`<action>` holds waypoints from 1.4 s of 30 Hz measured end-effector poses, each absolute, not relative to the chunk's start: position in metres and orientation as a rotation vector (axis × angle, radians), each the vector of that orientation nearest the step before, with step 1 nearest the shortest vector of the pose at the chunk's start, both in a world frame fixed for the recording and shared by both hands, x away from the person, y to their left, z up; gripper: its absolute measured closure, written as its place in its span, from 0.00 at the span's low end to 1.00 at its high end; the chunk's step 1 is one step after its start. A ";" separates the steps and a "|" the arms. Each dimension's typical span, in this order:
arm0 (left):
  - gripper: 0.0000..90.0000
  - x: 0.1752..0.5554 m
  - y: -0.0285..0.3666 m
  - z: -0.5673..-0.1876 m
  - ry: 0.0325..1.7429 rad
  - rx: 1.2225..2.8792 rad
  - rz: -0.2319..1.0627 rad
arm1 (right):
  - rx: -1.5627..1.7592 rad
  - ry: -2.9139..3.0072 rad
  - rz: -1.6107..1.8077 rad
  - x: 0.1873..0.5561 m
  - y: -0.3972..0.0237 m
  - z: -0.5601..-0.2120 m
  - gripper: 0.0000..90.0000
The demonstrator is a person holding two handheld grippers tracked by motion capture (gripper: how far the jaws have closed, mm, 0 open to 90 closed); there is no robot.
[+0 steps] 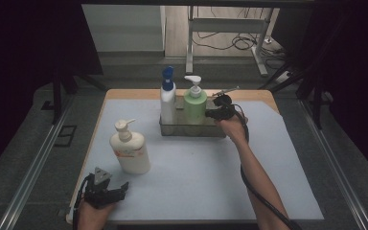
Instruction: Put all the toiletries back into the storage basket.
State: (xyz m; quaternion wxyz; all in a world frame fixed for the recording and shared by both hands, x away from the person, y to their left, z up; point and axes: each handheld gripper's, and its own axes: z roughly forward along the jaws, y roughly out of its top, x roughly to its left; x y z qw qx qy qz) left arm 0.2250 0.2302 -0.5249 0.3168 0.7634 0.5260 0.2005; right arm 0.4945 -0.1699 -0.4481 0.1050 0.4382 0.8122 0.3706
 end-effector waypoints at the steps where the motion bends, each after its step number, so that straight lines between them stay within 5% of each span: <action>1: 0.19 0.225 0.230 -0.525 1.385 2.010 0.528 | 1.291 2.395 1.093 0.494 -0.169 -0.448 1.00; 42: 0.19 0.225 0.230 -0.525 1.386 2.009 0.526 | 1.242 2.416 1.020 0.487 -0.140 -0.450 1.00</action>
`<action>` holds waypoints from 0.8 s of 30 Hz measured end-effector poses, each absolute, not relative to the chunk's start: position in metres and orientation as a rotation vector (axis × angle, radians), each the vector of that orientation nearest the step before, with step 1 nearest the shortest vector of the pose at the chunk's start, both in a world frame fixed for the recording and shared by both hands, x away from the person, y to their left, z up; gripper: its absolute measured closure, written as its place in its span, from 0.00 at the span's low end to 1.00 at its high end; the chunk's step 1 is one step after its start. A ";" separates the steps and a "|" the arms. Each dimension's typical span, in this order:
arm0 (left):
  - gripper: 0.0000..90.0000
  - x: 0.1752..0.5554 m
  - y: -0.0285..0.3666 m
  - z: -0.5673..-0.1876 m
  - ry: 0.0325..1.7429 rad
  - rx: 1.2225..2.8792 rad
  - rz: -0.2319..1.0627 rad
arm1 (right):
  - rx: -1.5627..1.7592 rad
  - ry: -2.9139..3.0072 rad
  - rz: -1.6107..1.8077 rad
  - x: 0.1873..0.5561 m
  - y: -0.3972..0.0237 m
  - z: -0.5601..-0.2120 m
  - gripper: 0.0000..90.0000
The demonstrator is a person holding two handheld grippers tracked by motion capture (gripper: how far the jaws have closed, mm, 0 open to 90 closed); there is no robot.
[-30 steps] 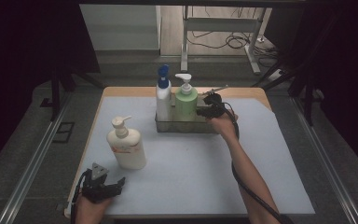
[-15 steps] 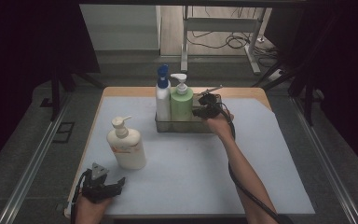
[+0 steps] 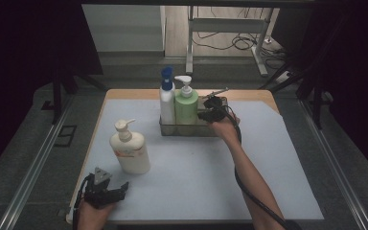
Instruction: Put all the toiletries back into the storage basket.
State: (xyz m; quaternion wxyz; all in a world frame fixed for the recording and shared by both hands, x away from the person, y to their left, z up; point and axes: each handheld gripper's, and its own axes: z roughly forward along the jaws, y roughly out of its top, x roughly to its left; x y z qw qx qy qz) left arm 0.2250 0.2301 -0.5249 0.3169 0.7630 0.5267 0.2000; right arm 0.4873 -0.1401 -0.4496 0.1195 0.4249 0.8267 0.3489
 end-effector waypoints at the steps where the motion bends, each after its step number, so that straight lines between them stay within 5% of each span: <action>1: 0.19 0.225 0.230 -0.525 1.386 2.009 0.526 | 1.242 2.414 1.013 0.487 -0.140 -0.449 1.00; 24: 0.19 0.225 0.230 -0.525 1.384 2.010 0.530 | 1.111 2.416 1.059 0.467 -0.153 -0.427 0.67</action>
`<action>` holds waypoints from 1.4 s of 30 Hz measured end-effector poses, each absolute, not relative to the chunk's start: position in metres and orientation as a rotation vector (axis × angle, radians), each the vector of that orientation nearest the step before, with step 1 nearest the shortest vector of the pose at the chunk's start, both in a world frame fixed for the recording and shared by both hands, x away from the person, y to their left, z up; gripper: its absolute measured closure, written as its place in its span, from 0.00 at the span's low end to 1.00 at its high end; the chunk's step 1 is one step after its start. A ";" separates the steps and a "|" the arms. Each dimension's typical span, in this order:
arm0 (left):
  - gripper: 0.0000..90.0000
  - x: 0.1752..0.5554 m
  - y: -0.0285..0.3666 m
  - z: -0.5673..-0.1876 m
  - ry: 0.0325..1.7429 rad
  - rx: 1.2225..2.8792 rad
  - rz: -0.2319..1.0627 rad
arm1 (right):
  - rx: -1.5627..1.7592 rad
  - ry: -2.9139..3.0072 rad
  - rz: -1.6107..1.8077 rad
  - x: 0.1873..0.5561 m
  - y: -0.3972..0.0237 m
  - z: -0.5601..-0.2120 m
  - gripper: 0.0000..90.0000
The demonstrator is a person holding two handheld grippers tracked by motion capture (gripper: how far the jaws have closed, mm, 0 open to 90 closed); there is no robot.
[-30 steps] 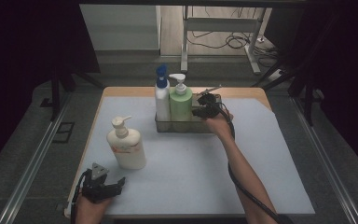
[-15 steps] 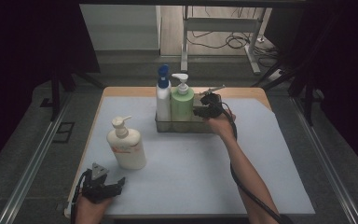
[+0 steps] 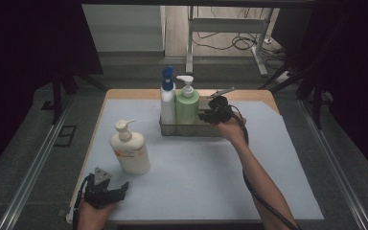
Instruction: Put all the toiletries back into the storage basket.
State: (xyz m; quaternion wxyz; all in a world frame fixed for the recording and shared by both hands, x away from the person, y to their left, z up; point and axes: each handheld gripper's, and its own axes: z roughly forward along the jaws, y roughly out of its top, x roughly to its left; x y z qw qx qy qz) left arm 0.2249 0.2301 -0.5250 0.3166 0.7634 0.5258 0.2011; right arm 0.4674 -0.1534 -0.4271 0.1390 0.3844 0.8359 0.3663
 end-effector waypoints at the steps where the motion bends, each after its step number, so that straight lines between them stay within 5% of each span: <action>1: 0.19 0.225 0.230 -0.525 1.384 2.010 0.530 | 1.090 2.418 1.051 0.464 -0.153 -0.425 0.63; 8: 0.19 0.225 0.230 -0.525 1.386 2.008 0.529 | 1.026 2.458 1.063 0.455 -0.152 -0.421 0.50; 42: 0.19 0.225 0.230 -0.525 1.383 2.007 0.531 | 0.871 2.504 1.128 0.394 -0.169 -0.402 0.32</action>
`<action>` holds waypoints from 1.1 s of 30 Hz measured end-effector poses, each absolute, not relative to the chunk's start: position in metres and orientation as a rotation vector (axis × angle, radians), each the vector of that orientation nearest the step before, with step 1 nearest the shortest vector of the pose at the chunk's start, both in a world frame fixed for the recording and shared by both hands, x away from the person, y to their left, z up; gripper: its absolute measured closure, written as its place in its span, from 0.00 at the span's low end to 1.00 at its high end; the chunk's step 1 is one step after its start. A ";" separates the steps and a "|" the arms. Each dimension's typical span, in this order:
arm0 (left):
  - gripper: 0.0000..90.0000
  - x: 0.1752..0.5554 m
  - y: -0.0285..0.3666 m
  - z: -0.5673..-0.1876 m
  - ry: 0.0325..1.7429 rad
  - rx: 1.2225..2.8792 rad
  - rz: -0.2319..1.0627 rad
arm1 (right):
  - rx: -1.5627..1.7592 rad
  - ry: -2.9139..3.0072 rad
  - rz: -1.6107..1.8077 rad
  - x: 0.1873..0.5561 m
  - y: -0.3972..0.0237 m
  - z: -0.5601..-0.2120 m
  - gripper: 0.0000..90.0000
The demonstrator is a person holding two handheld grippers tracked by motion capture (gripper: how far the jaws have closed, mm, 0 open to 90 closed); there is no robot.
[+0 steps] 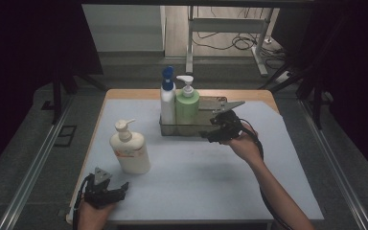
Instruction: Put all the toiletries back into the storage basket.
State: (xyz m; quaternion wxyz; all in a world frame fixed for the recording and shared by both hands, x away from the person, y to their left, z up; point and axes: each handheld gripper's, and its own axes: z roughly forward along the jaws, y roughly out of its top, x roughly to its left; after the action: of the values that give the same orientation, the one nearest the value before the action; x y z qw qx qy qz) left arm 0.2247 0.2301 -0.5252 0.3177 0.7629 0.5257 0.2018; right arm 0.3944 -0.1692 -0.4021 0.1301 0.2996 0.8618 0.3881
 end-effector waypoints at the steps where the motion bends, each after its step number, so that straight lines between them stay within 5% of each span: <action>1: 0.19 0.225 0.230 -0.525 1.384 2.009 0.530 | 0.872 2.502 1.129 0.393 -0.170 -0.403 0.30; 33: 0.19 0.225 0.230 -0.525 1.385 2.010 0.528 | 0.924 2.495 1.091 0.328 -0.226 -0.434 0.02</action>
State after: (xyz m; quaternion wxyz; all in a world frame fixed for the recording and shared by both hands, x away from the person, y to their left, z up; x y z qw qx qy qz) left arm 0.2251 0.2300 -0.5248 0.3168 0.7634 0.5260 0.2007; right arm 0.3283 -0.2257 -0.4342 0.1326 0.3186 0.8599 0.3760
